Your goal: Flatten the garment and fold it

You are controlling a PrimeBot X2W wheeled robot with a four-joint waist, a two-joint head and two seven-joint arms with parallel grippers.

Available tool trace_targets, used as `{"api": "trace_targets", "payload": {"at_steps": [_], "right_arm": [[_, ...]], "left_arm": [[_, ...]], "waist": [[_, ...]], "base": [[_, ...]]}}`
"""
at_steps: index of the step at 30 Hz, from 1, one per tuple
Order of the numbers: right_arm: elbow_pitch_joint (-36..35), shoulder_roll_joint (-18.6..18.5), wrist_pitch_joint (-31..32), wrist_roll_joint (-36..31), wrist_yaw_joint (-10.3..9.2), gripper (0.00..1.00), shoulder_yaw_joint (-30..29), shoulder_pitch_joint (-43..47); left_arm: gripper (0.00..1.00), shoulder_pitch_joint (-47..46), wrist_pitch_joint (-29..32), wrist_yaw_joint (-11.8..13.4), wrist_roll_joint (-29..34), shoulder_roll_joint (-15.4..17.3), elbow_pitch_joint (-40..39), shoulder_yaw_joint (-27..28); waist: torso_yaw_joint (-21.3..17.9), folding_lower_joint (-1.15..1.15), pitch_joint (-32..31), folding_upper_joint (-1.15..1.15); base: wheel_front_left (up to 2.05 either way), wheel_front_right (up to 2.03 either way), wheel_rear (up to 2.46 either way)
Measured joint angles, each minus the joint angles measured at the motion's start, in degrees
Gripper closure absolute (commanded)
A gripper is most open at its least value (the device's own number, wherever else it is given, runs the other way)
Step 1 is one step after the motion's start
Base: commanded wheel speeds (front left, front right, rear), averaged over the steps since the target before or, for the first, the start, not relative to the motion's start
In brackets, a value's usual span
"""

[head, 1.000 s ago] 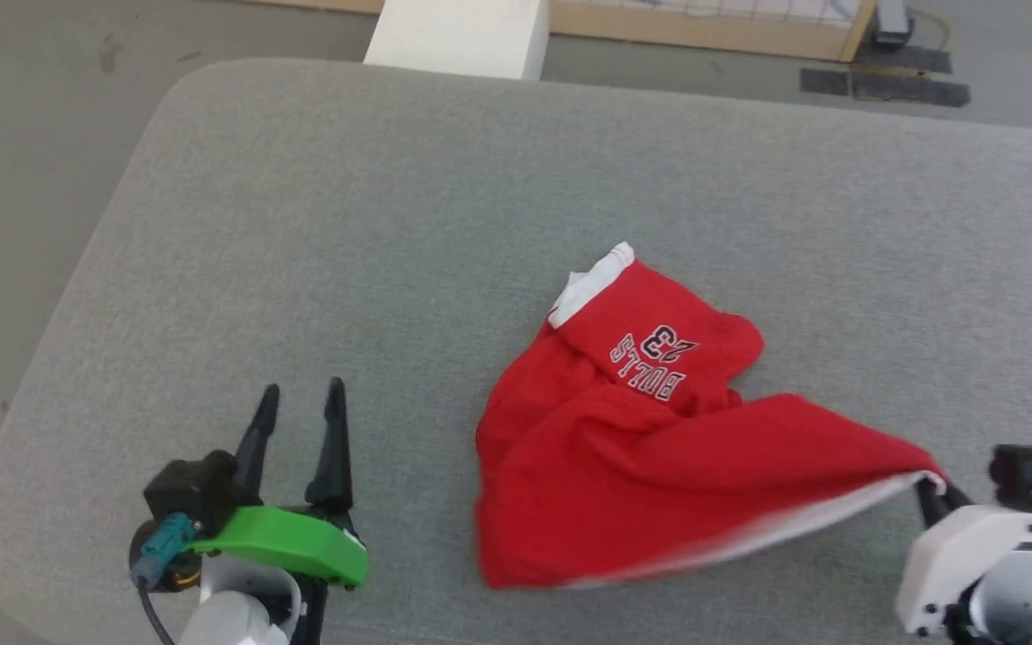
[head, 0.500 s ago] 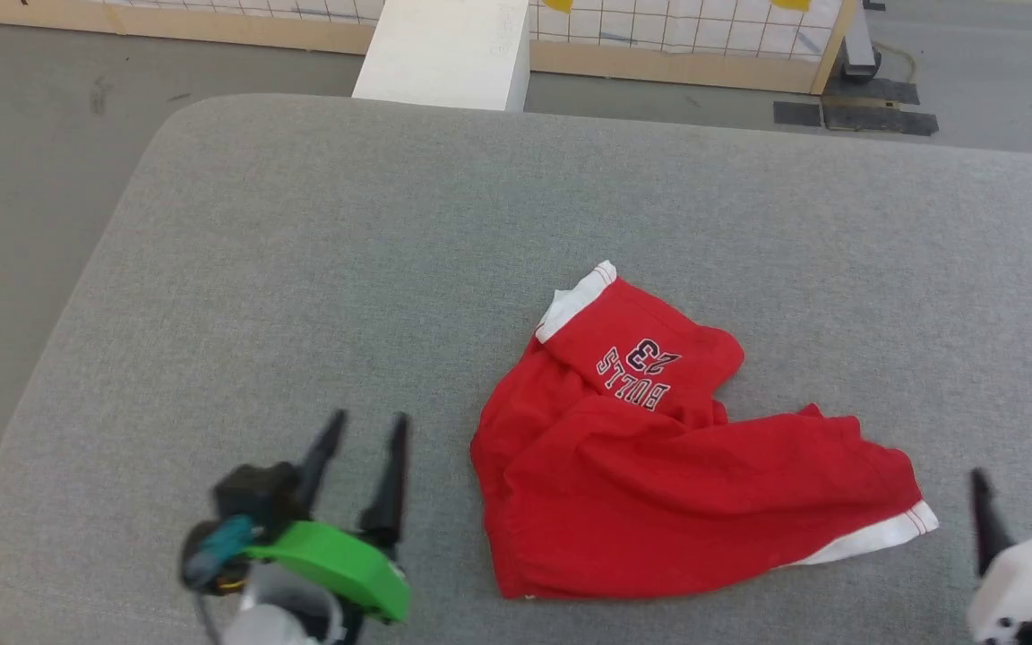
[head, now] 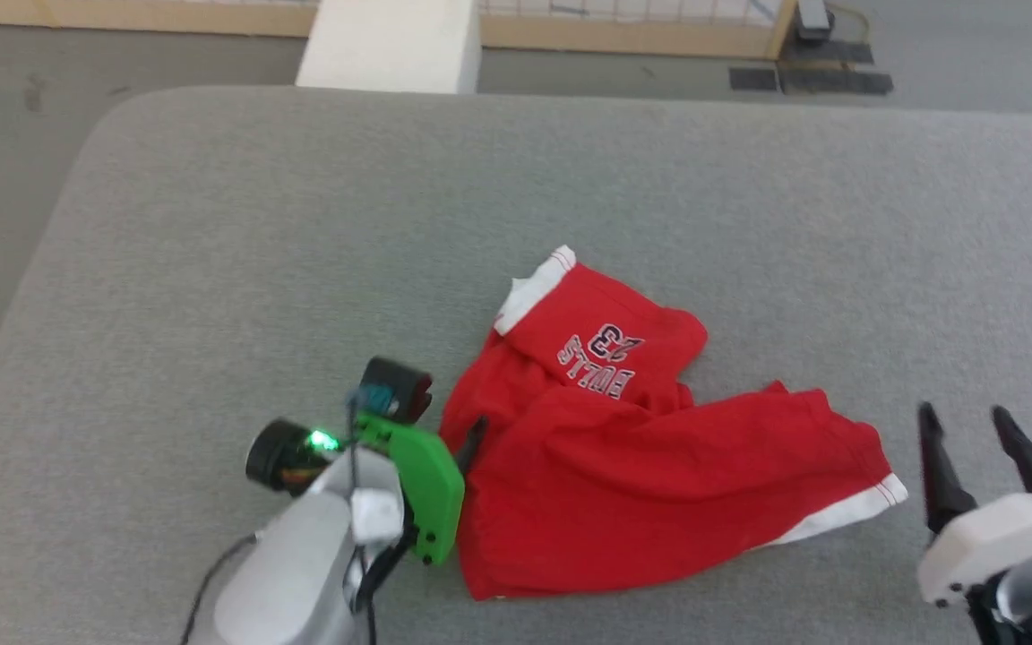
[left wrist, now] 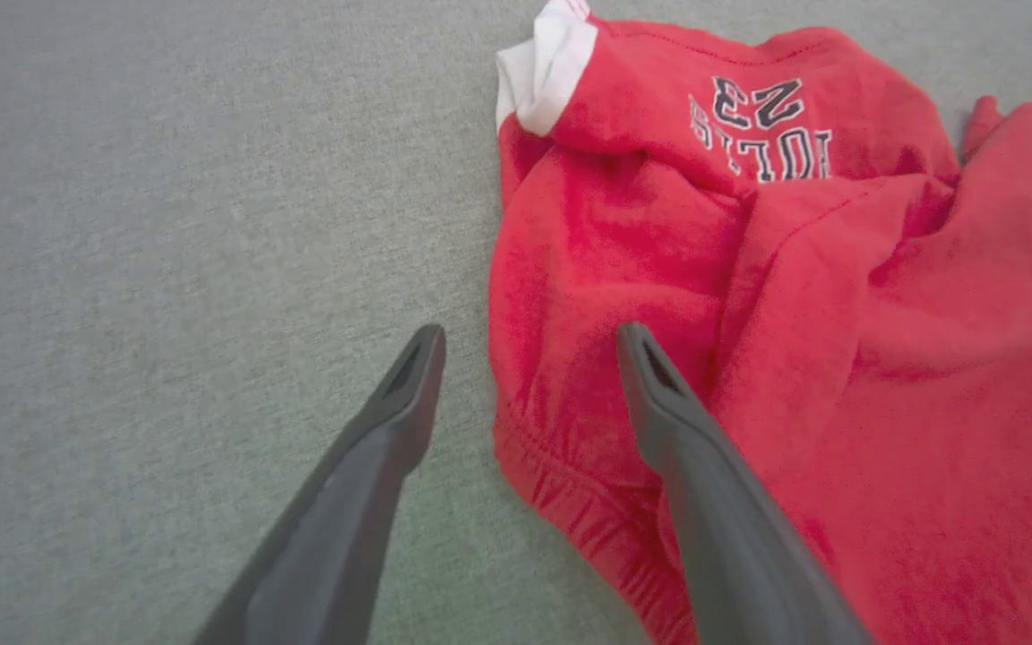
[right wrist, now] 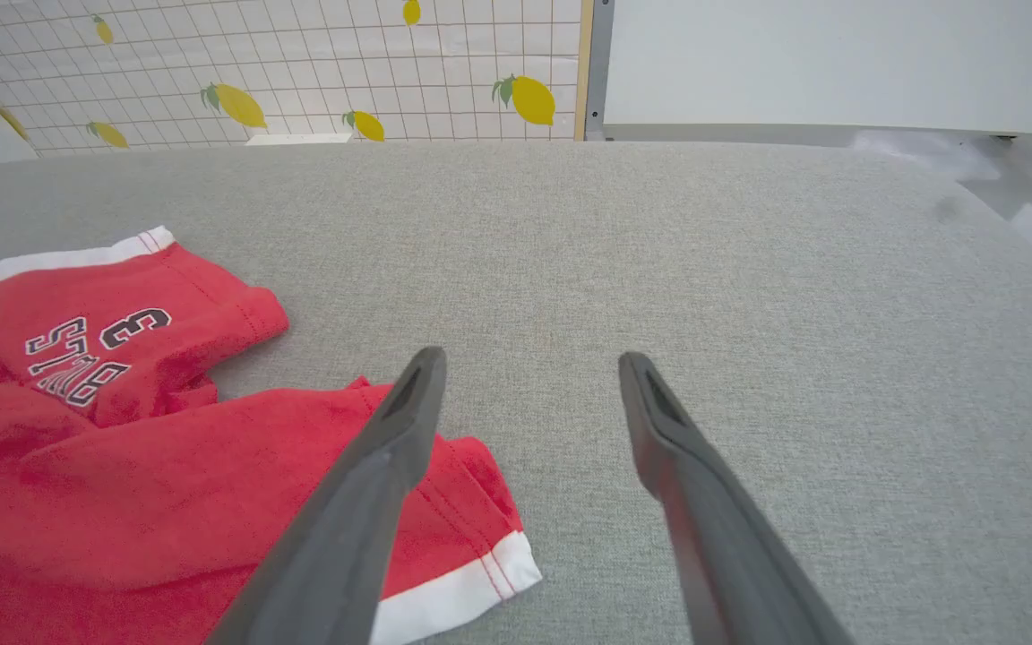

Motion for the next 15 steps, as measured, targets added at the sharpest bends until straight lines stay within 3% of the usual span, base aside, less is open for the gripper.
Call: {"api": "trace_targets", "payload": {"at_steps": [3, 4, 5, 6, 10, 15], "right_arm": [[0.0, 0.0, -0.7, 0.5, 0.0, 0.0, 2.0, -1.0], [-0.1, 0.0, -0.9, 0.8, 0.0, 0.0, 2.8, -1.3], [0.0, 0.0, -1.1, 1.1, 0.0, 0.0, 3.3, -1.6], [0.0, 0.0, -1.3, 1.2, 0.0, 0.0, 3.9, -2.1], [0.3, 0.0, -2.4, 1.6, 0.0, 0.0, 5.5, -4.3], [1.8, 0.0, -4.2, 2.5, 0.0, 0.0, 7.1, -6.3]], "left_arm": [[0.0, -3.7, 5.3, 0.0, -1.1, 1.0, 2.6, -3.6], [0.05, -4.9, 7.2, 0.0, -2.2, 1.5, 3.0, -5.4], [0.85, -5.9, 8.7, 0.0, -3.4, 2.0, 3.1, -7.1], [1.0, -7.2, 10.1, 0.0, -5.1, 2.8, 3.0, -9.2], [1.0, -13.3, 10.9, -0.2, -10.1, 7.8, 2.0, -13.5], [1.0, -21.3, 6.7, -0.2, -11.8, 13.8, 3.6, -14.1]], "waist": [[-1.1, 0.0, 1.3, 0.0], [-1.5, 0.0, 1.9, 0.0], [-1.9, 0.0, 2.3, 0.0], [-2.3, 0.0, 2.9, 0.0], [-4.1, 0.0, 5.3, 0.0], [-6.6, 0.0, 8.1, 0.0]], "base": [[0.0, 0.0, 0.0], [0.0, 0.0, 0.0], [0.0, 0.0, 0.0], [0.0, 0.0, 0.0], [0.0, 0.0, 0.0], [0.0, 0.0, 0.0]]}}
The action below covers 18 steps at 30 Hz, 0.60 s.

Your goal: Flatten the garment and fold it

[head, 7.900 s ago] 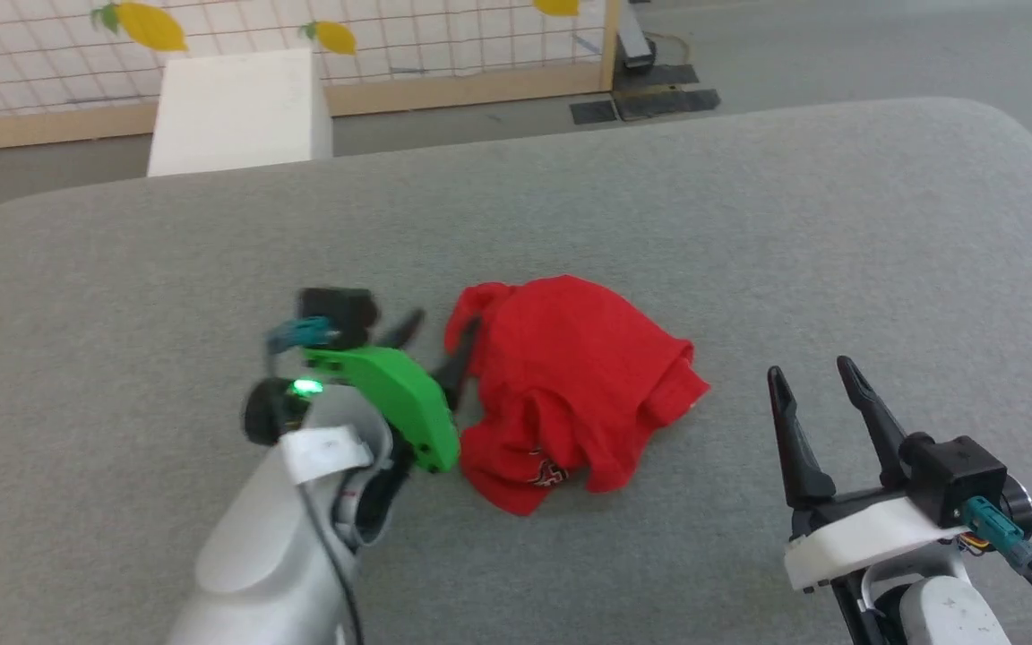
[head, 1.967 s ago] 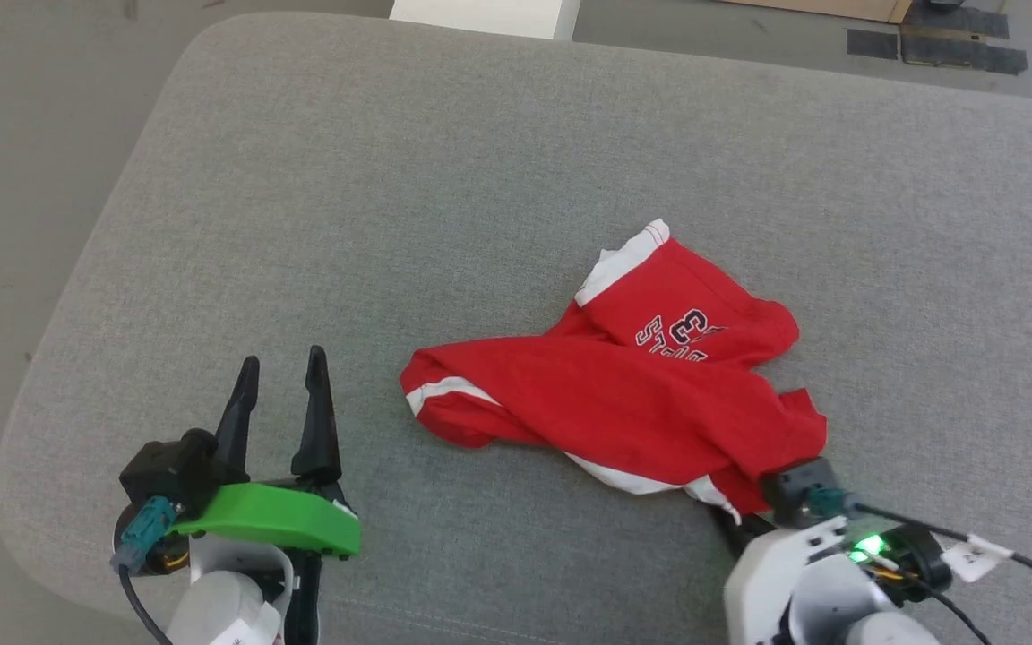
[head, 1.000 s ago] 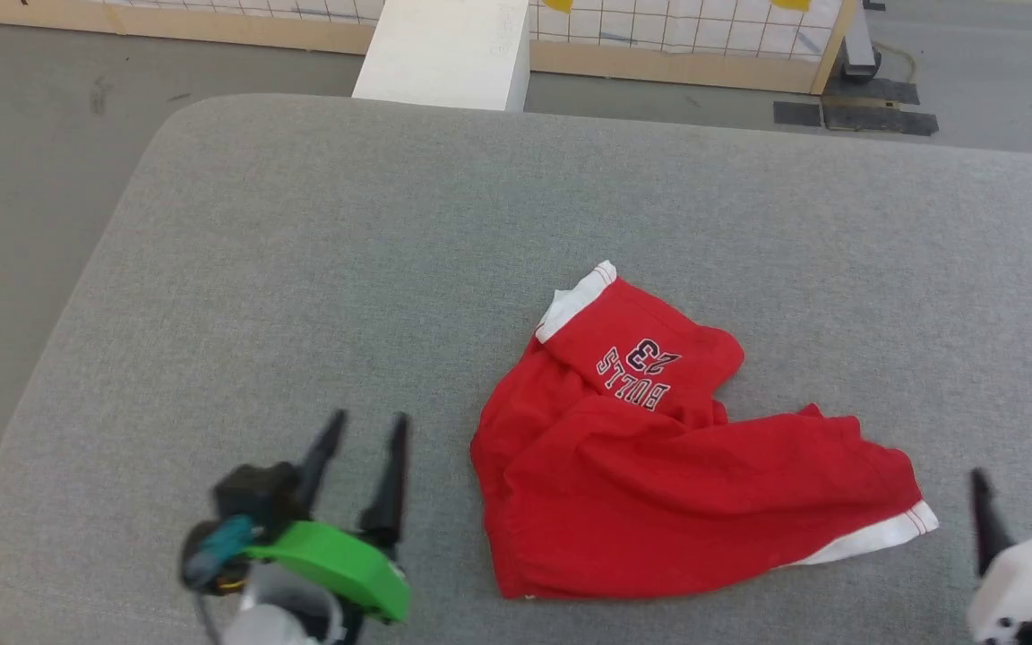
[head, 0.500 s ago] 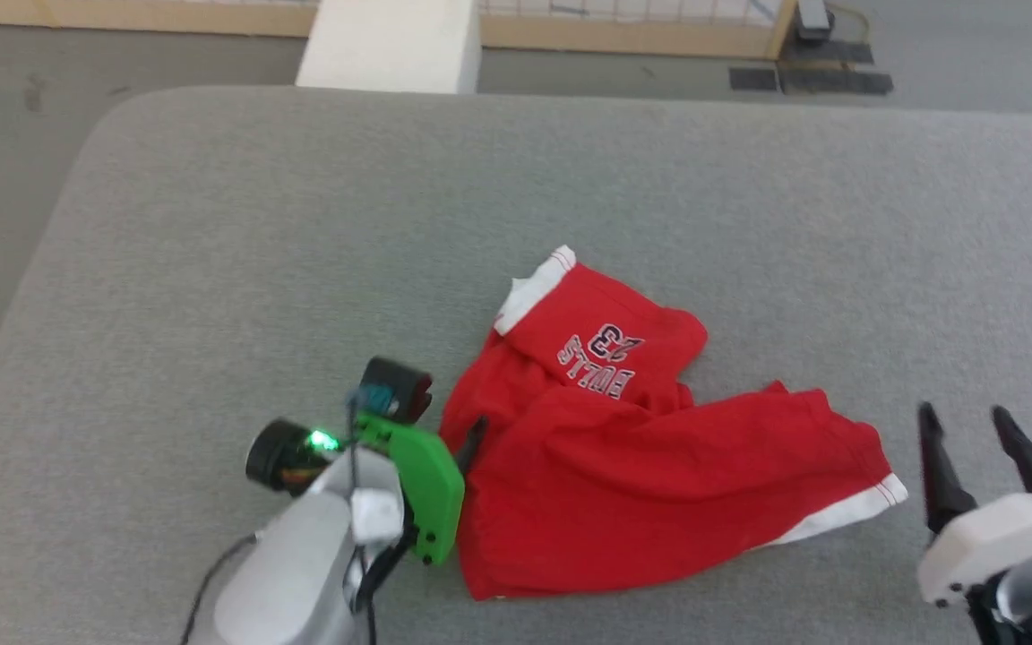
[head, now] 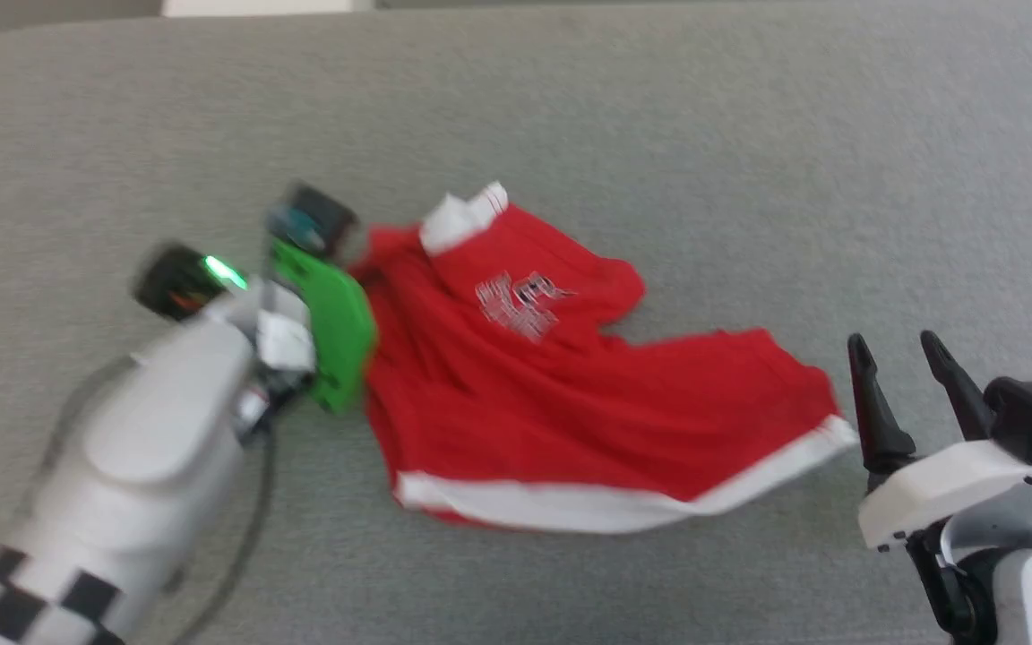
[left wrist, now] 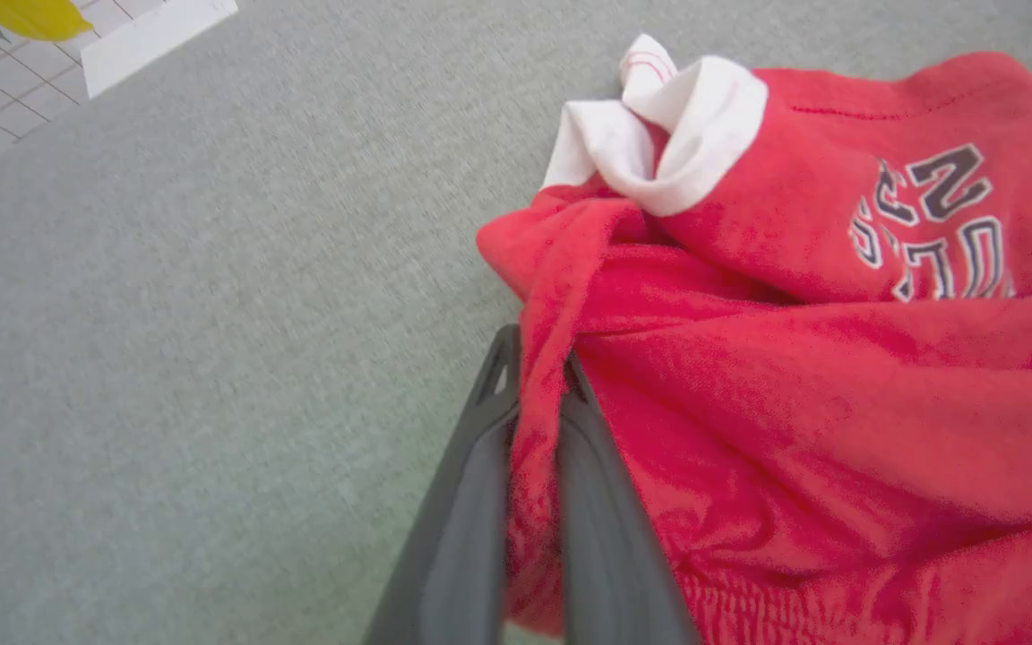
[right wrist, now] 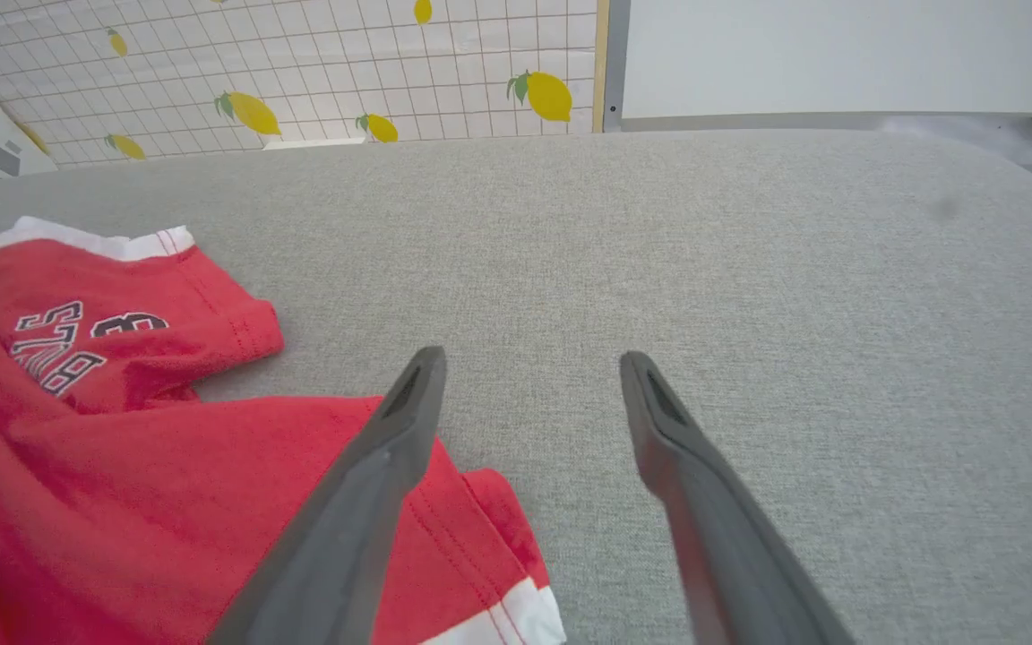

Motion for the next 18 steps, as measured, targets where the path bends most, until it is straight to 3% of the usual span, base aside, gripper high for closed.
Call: {"api": "trace_targets", "payload": {"at_steps": [6, 9, 11, 18], "right_arm": [[2.2, 0.0, -2.1, 0.5, 0.0, 0.0, 1.2, -1.9], [3.2, 0.0, -2.6, 0.7, 0.0, 0.0, 1.5, -2.5], [3.7, 0.0, -3.1, 1.0, 0.0, 0.0, 1.8, -2.9], [4.4, 0.0, -3.6, 1.0, 0.0, 0.0, 1.0, -2.8]], "left_arm": [[1.0, -7.0, -5.3, 0.1, -0.2, 1.9, 6.4, 2.1], [1.0, -8.6, -8.8, 1.6, -0.5, 1.3, 9.9, 3.8], [0.0, -8.6, -11.4, 2.8, -1.1, 0.7, 11.8, 5.1], [0.0, -5.4, -23.7, 5.0, -3.0, -1.9, 13.5, 7.5]], "waist": [[-3.0, 0.0, 3.1, 0.0], [-4.1, 0.0, 4.2, 0.0], [-4.7, 0.0, 4.6, 0.0], [-4.4, 0.0, 3.4, 0.0]], "base": [[0.0, 0.0, 0.0], [0.0, 0.0, 0.0], [0.0, 0.0, 0.0], [0.0, 0.0, 0.0]]}}
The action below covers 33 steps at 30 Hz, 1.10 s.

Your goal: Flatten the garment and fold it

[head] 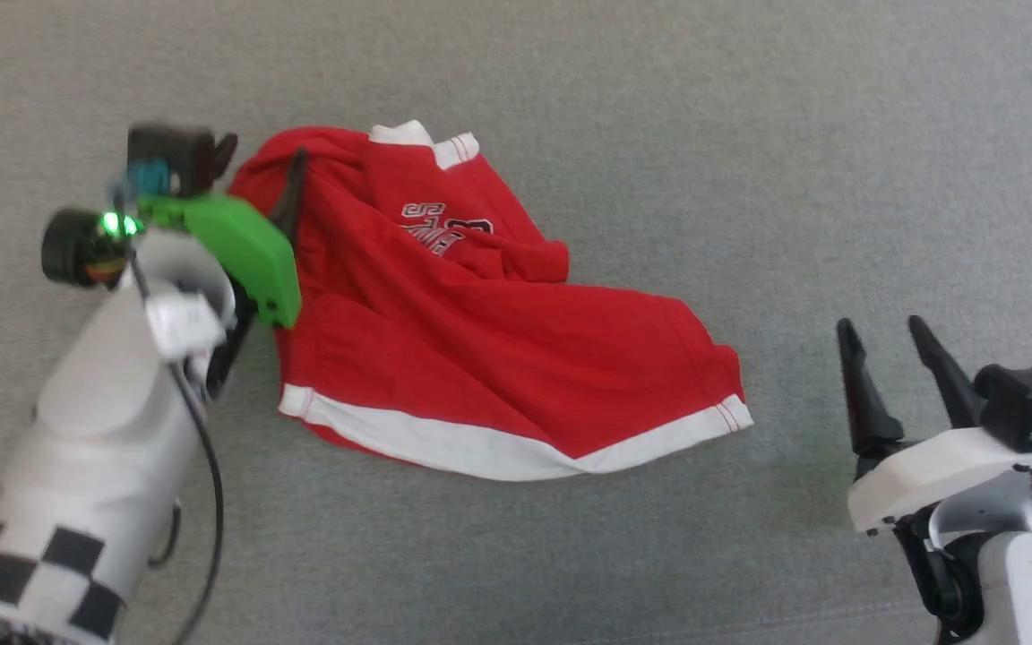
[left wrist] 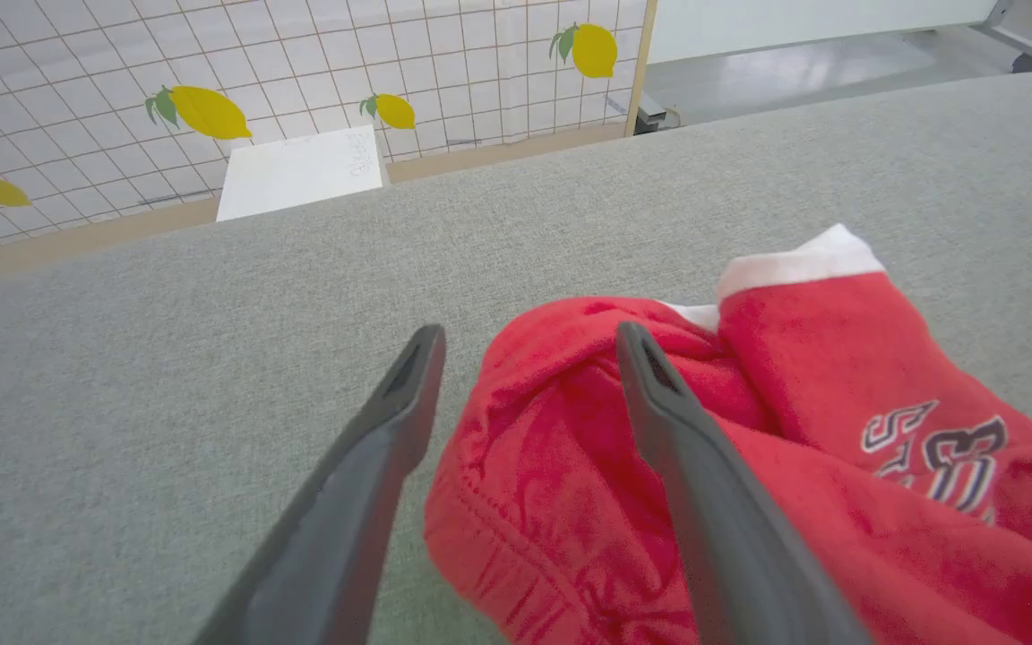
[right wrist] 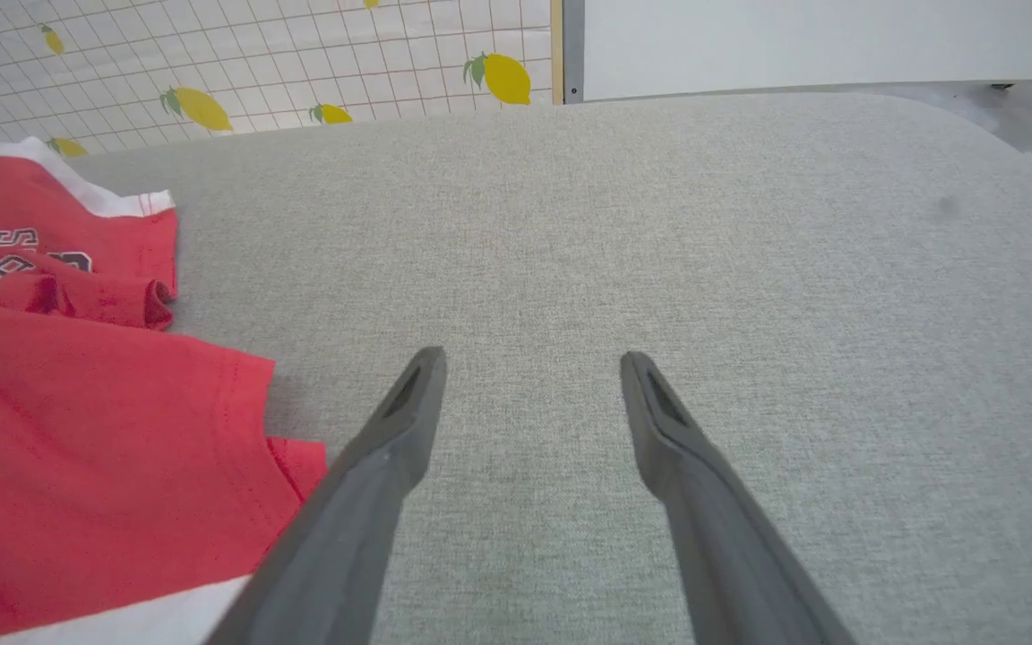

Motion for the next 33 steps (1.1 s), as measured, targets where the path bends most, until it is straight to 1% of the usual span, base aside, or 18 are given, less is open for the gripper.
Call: {"api": "trace_targets", "payload": {"at_steps": [1, 4, 5, 7, 11, 13, 15, 19, 21, 23, 28, 33], "right_arm": [[-0.1, 0.0, 0.0, 0.0, 0.0, 0.0, -0.3, 0.0], [-0.8, 0.0, 0.1, -0.3, 0.0, 0.0, -1.1, 0.6], [-2.1, 0.0, 0.6, -0.6, 0.0, 0.0, -1.8, 1.7], [-2.9, 0.0, 0.9, -0.7, 0.0, 0.0, -2.1, 2.2], [-4.6, 0.0, 2.0, -1.1, 0.0, 0.0, -2.3, 3.1], [-5.2, 0.0, 2.4, -1.1, 0.0, 0.0, -2.2, 3.5], [-5.4, 0.0, 2.7, -1.1, 0.0, 0.0, -2.1, 3.9], [-5.5, 0.0, 3.2, -1.0, 0.0, 0.0, -1.7, 4.4], [-5.5, 0.0, 3.2, -0.9, 0.0, 0.0, -1.3, 4.7], [-5.5, 0.0, 3.2, -0.5, 0.0, 0.0, -1.1, 4.9], [-5.3, 0.0, 3.2, -0.4, 0.0, 0.0, -0.2, 4.9], [-4.9, 0.0, 3.1, 0.1, 0.0, 0.0, 0.4, 4.9]], "left_arm": [[0.0, 1.3, -2.5, 0.4, -0.1, -0.2, -0.4, 0.5], [0.0, 5.7, -7.1, 1.9, -0.9, -0.5, -2.9, 2.2], [0.0, 10.6, -8.8, 3.1, -1.0, -0.5, -8.4, 3.6], [0.0, 14.2, -9.0, 3.9, -0.9, -0.4, -13.1, 4.2], [0.0, 22.8, -9.3, 4.5, -0.3, -0.4, -23.6, 4.0], [0.0, 27.2, -9.3, 4.9, 0.0, -0.3, -27.3, 3.3], [0.0, 30.5, -9.3, 5.2, 0.0, -0.1, -29.2, 2.5], [0.0, 34.1, -7.7, 6.3, -0.3, -0.1, -30.0, 1.2], [0.0, 34.3, -7.0, 7.9, -0.9, -0.5, -29.3, 1.7], [0.0, 34.2, -5.8, 8.7, -1.1, -0.9, -28.0, 1.9], [0.0, 32.9, -1.5, 9.0, -2.0, -1.9, -24.5, 1.3], [0.0, 30.9, 3.1, 9.7, -3.0, -1.8, -22.2, 0.9]], "waist": [[0.3, 0.0, -0.4, 0.0], [1.4, 0.0, -1.9, 0.0], [2.9, 0.0, -3.5, 0.0], [3.9, 0.0, -4.5, 0.0], [5.8, 0.0, -6.5, 0.0], [6.6, 0.0, -7.5, 0.0], [7.2, 0.0, -8.2, 0.0], [8.1, 0.0, -9.2, 0.0], [8.1, 0.0, -9.3, 0.0], [7.8, 0.0, -9.2, 0.0], [6.5, -0.01, -8.7, 0.0], [4.7, 0.0, -8.4, 0.0]], "base": [[0.0, 0.0, 0.0], [0.0, 0.0, 0.0], [0.0, 0.0, 0.0], [0.0, 0.0, 0.0], [0.0, 0.0, 0.0], [0.0, 0.0, 0.0], [0.0, 0.0, 0.0], [0.0, 0.0, 0.0], [0.0, 0.0, 0.0], [0.0, 0.0, 0.0], [0.0, 0.0, 0.0], [0.0, 0.0, 0.0]]}}
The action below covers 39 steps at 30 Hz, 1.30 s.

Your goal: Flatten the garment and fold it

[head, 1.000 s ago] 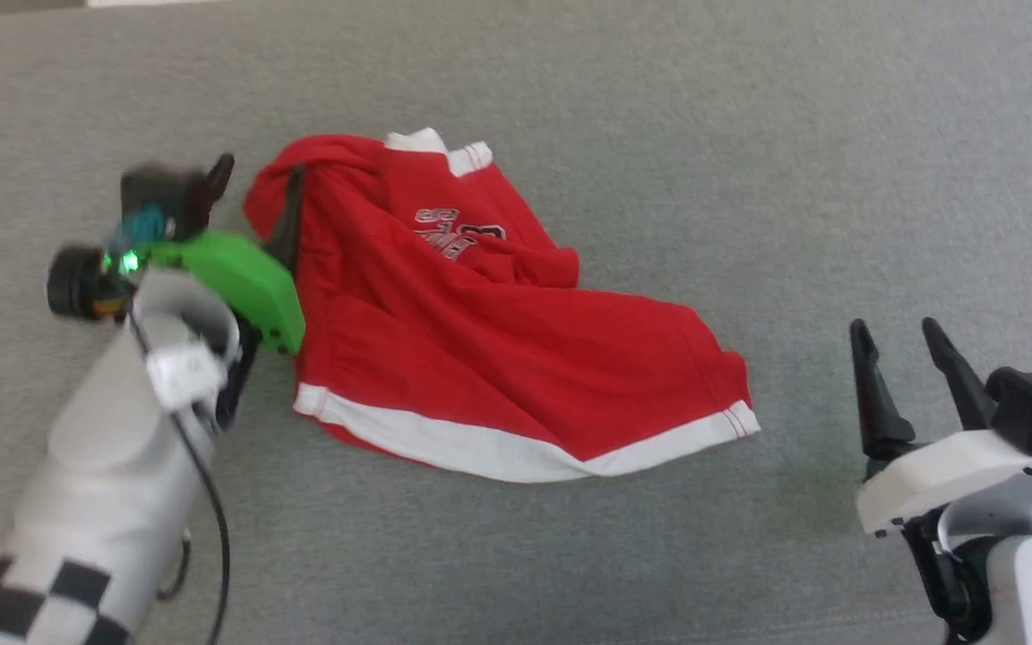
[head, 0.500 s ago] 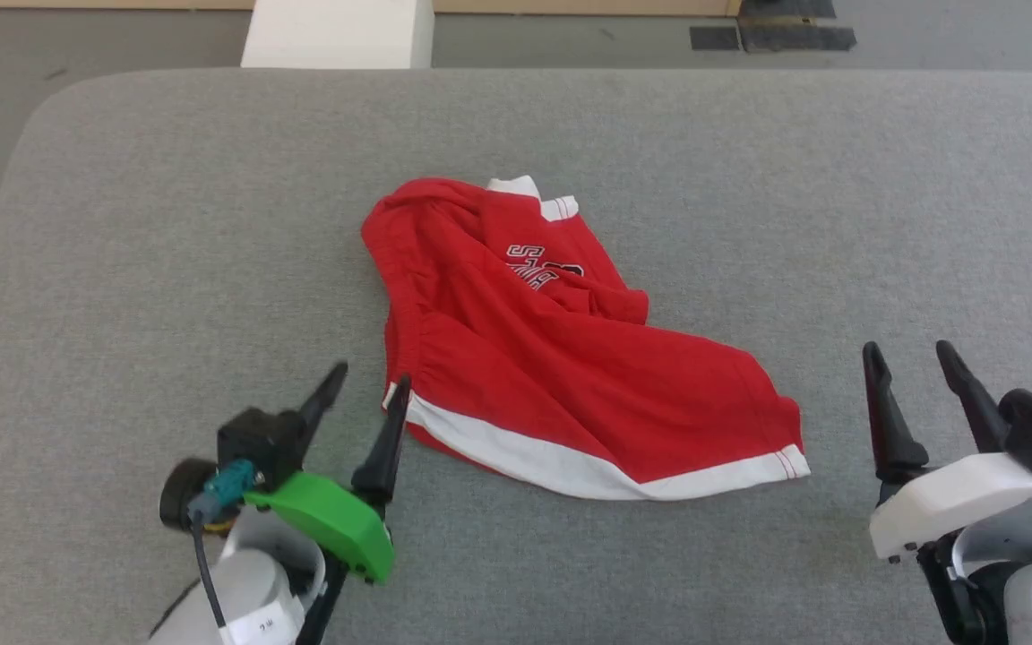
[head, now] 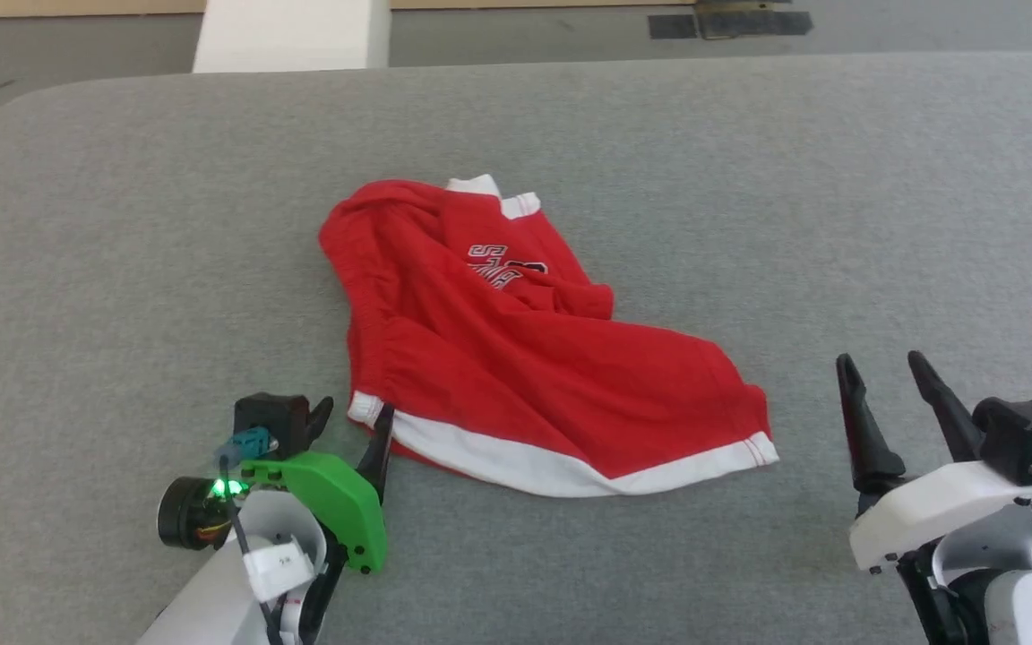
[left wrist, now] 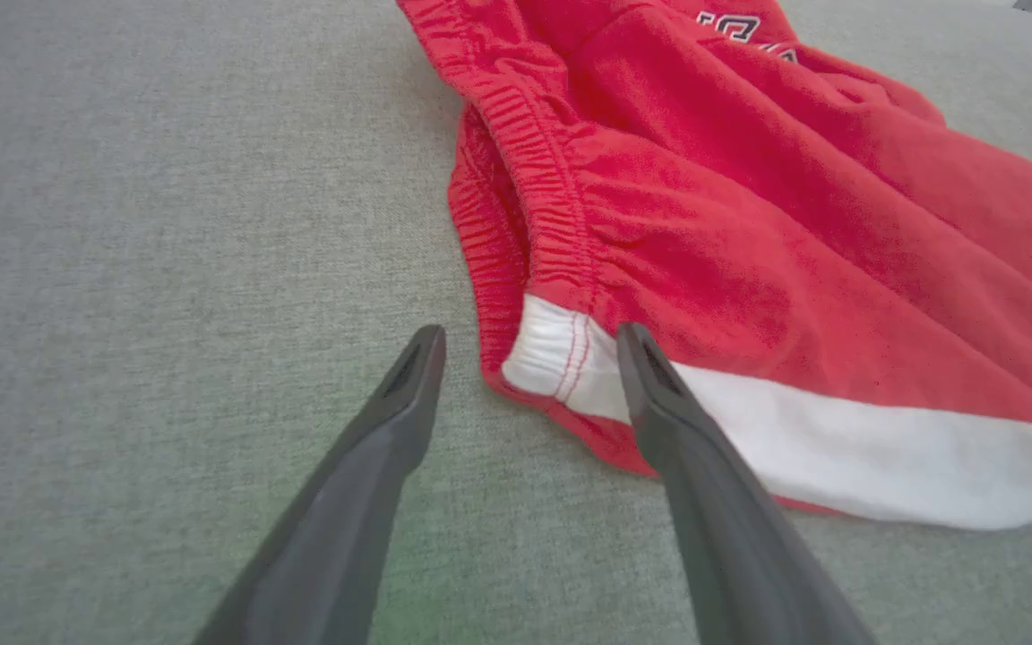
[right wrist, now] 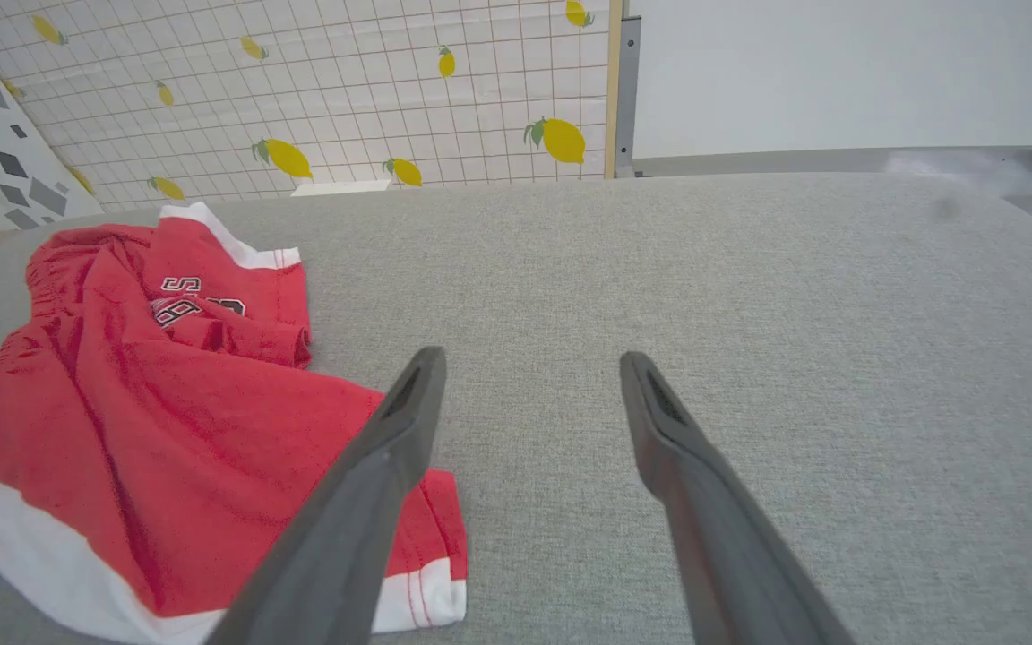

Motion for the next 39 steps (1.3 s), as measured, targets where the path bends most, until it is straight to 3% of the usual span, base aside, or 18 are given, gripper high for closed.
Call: {"api": "trace_targets", "payload": {"at_steps": [2, 3, 4, 5, 12, 22, 36, 37, 38, 39], "right_arm": [[0.3, 0.0, 0.0, 0.2, 0.0, 0.0, 0.2, 0.0], [0.5, 0.0, 0.0, 0.4, 0.0, 0.0, 0.3, 0.0], [0.7, 0.0, -0.1, 0.5, 0.0, 0.0, 0.3, 0.0], [0.8, 0.0, -0.2, 0.5, 0.0, 0.0, 0.4, 0.0], [1.5, 0.0, -0.1, 0.5, 0.0, 0.0, 0.5, 0.1], [3.0, 0.0, 7.1, 0.4, 0.0, 0.0, 5.2, 3.7], [17.6, 0.0, 13.0, -0.3, -0.02, 0.0, 6.0, -5.2], [18.2, 0.0, 13.9, -0.2, -0.02, 0.06, 6.1, -5.7], [18.4, -0.1, 14.5, -0.2, -0.02, 0.51, 6.3, -6.2], [18.5, -0.1, 14.9, -0.2, -0.02, 0.62, 6.3, -6.5]], "left_arm": [[0.0, -0.5, 1.5, 0.0, 0.0, 0.2, 0.3, -0.5], [0.07, -0.7, 2.3, -0.1, 0.0, 0.4, 0.4, -0.9], [0.44, -0.9, 2.7, -0.1, 0.0, 0.6, 0.3, -1.2], [1.0, -0.9, 2.8, -0.2, 0.0, 0.8, 0.3, -1.2], [1.0, -0.4, 3.1, -0.2, -0.1, 1.2, -1.6, -1.5], [1.0, 3.7, 1.2, 1.3, -1.1, 1.5, -5.3, -1.2], [1.0, 3.7, 1.0, 1.5, -1.1, 1.9, -7.3, -1.4], [1.0, 3.7, 1.0, 1.5, -1.1, 1.9, -7.4, -1.4], [1.0, 3.6, 1.0, 1.5, -1.1, 1.9, -7.4, -1.3], [1.0, 3.6, 1.0, 1.5, -1.1, 1.9, -7.4, -1.3]], "waist": [[-0.6, 0.0, 0.1, 0.0], [-0.9, 0.0, 0.1, 0.0], [-1.1, 0.0, 0.2, 0.0], [-1.3, 0.0, 0.2, 0.0], [-1.6, 0.0, -0.3, 0.0], [0.0, 0.0, -0.8, 0.0], [1.0, 0.0, 2.0, 0.0], [1.1, 0.0, 2.3, 0.0], [1.2, 0.0, 2.5, 0.0], [1.3, 0.0, 2.7, 0.0]], "base": [[0.0, 0.0, 0.0], [0.0, 0.0, 0.0], [0.0, 0.0, 0.0], [0.0, 0.0, 0.0], [0.0, 0.0, 0.0], [0.0, 0.0, 0.0], [0.0, 0.0, 0.0], [0.0, 0.0, 0.0], [0.0, 0.0, 0.0], [0.0, 0.0, 0.0]]}}
